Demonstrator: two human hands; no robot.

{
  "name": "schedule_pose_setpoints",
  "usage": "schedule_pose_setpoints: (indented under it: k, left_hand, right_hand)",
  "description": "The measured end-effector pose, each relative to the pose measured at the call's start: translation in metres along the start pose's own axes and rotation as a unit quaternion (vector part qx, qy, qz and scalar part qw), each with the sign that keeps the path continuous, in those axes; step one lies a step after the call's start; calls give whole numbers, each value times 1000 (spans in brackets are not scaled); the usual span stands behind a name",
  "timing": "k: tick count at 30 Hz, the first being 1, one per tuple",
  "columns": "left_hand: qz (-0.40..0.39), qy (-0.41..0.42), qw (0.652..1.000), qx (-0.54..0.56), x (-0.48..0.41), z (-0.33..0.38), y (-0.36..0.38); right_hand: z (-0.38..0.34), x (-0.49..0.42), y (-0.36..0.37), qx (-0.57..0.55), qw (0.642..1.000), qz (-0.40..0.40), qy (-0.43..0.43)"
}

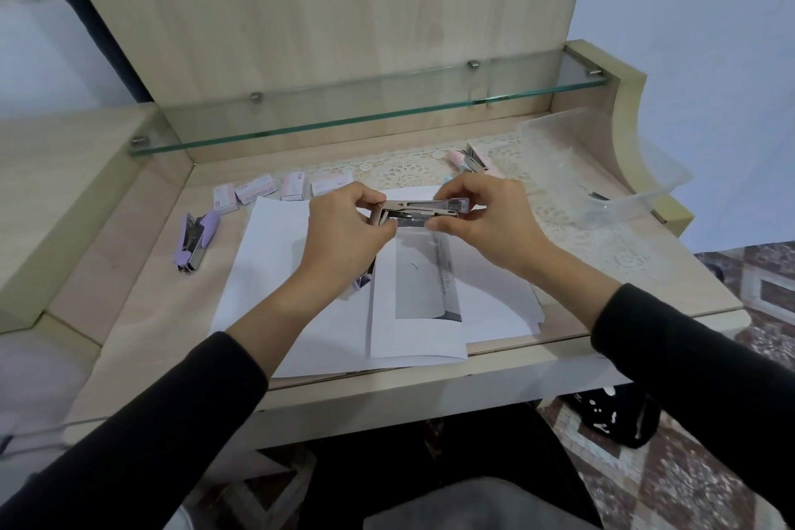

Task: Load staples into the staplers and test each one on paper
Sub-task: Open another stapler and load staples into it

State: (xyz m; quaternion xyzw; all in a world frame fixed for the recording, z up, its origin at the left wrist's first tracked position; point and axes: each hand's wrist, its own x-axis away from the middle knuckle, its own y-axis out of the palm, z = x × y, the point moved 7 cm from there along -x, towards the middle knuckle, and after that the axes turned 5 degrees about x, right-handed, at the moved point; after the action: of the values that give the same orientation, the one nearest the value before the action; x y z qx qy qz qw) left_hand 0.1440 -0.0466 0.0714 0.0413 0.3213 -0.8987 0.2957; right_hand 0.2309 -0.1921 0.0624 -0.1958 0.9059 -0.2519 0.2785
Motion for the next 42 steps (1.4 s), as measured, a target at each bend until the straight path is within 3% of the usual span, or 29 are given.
schedule_pose_setpoints:
  k: [9, 15, 25, 30, 37, 42]
  left_hand:
    - [1, -6, 1000, -5, 0, -4, 0]
    - [-6, 5, 1000, -16, 1, -1, 3]
    - [-16, 3, 999, -33, -2, -4, 10]
    - [-61, -19, 997, -36, -2, -18, 20]
    - [-57, 6, 998, -27, -2, -22, 17]
    - [-50, 17, 999, -13, 2, -27, 17]
  right_hand:
    - [-1, 2, 4, 14, 999, -25, -42]
    - [1, 1, 4, -3, 1000, 14, -17]
    - [18, 0, 10, -43, 997, -29, 58]
    - [26, 2, 20, -31, 994, -64, 81]
    - [26, 2, 23, -22, 996, -75, 30]
    - [9, 6, 17, 9, 993, 5, -115]
